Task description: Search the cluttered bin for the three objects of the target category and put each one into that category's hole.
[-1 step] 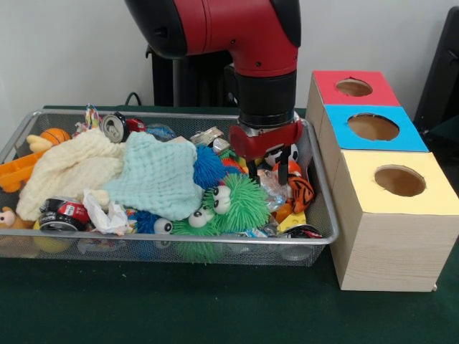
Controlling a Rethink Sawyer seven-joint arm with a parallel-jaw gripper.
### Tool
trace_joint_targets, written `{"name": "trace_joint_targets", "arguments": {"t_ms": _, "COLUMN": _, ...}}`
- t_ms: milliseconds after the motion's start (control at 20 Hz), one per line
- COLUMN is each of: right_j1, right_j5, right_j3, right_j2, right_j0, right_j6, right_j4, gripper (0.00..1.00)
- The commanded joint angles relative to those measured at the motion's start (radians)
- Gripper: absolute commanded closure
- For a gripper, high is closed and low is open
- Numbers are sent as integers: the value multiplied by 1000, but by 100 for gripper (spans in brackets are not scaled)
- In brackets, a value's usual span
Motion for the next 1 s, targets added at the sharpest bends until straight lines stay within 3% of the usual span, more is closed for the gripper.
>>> {"name": "trace_joint_targets", "arguments": {"t_ms": 50, "right_j1": 90, "right_j5": -35, "right_j3": -39, "right_j2": -62, "right_j0": 1, "right_j6": -28, "right_j4": -125, "gripper": 0}}
{"name": "trace_joint_targets", "arguments": {"t_ms": 1000, "right_j1": 103, "right_j5": -138, "right_j3": 14, "right_j2": -157, "right_j0": 48, "right_j6": 31, "right_j4": -177, "gripper": 0}}
